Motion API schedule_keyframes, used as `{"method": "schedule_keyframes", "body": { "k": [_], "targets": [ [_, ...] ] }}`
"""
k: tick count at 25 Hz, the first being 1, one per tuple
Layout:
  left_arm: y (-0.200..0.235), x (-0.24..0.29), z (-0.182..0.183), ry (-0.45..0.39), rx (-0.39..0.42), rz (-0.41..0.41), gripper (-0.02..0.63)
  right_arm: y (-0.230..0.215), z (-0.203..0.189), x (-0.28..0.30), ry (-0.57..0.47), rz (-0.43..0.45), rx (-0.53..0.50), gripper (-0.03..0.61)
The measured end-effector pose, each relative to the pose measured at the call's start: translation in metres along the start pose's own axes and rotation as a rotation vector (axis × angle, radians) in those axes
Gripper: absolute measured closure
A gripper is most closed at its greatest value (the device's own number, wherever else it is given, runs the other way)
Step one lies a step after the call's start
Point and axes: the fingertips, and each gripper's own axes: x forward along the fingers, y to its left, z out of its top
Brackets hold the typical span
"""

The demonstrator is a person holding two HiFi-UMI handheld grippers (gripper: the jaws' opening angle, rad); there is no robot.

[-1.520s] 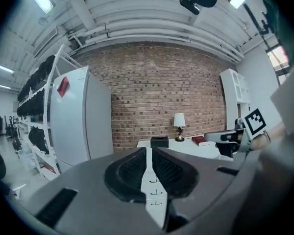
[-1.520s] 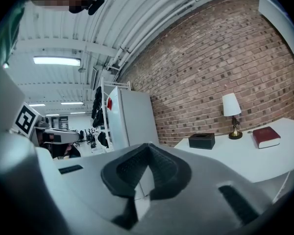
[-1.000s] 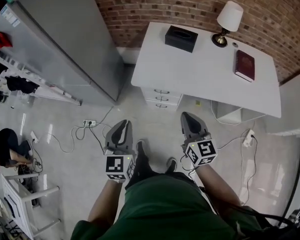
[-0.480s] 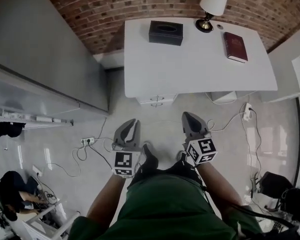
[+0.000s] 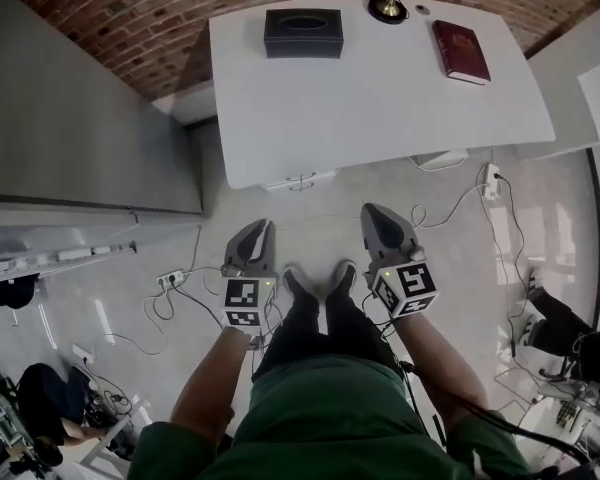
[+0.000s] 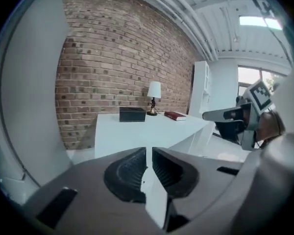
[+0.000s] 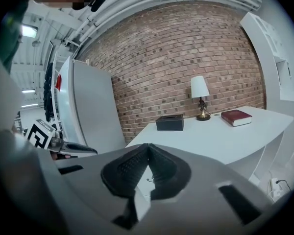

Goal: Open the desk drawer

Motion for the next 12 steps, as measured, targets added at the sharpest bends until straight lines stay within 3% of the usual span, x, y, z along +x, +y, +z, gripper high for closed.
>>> {"method": "schedule_keyframes", "body": {
  "k": [7,12],
  "targets": [
    [-0.004,0.045,-0.045,0.069,-0.152,-0.017,0.580,-0.023,-0.029,0.011,0.028,0.015,0.046,0.577],
    [0.007,0.091,-0.099,0.157,-0.272,0.003,0.580,-0.035,-0.055,0.016,0.053,0.029,0.043,0.577]
  ]
}}
